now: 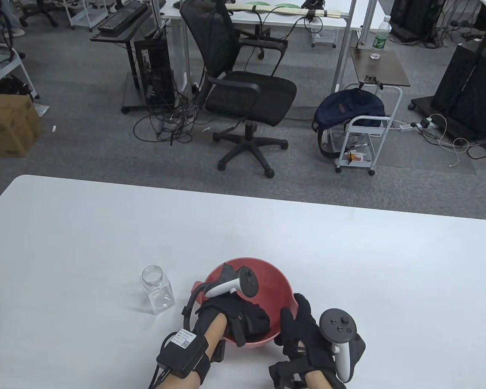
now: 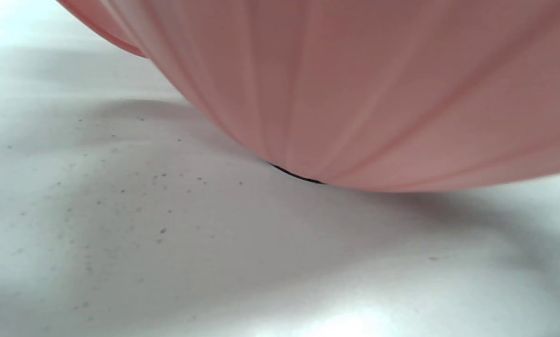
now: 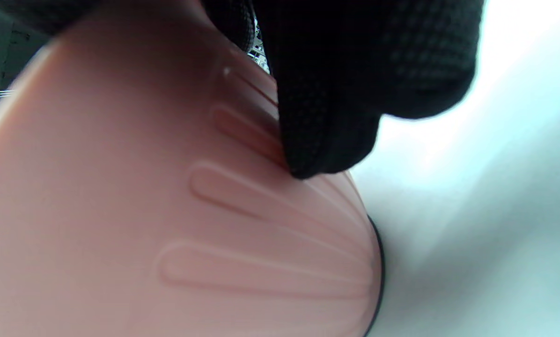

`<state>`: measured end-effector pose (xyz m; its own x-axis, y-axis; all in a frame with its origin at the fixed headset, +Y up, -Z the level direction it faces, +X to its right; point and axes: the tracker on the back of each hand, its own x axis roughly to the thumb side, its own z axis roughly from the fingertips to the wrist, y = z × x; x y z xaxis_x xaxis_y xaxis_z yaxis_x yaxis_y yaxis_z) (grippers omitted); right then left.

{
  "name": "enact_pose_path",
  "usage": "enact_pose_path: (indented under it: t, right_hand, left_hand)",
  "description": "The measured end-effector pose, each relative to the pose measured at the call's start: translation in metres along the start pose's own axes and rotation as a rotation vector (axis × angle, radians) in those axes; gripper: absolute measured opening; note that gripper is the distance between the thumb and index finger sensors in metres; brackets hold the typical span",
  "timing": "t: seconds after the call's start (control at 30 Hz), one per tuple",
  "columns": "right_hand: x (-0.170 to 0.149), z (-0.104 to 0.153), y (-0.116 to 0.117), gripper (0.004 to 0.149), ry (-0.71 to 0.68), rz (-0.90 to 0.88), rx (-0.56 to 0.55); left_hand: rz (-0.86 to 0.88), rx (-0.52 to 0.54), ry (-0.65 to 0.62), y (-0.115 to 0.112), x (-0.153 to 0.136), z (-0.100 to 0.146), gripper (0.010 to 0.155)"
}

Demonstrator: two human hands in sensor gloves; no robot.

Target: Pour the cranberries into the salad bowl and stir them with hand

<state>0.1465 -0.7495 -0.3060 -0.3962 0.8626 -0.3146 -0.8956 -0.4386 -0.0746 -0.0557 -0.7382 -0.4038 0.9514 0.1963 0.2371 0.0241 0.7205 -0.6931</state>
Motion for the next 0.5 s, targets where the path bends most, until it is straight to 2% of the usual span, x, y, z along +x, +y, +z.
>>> enact_pose_path:
  t: [0.5]
  right_hand:
    - [-0.0007, -0.0003, -0.0002, 0.065, 0.002, -0.007, -0.001]
  left_hand:
    - [0.011, 0.021, -0.028, 0.0003, 0.0003, -0.0008, 0.061]
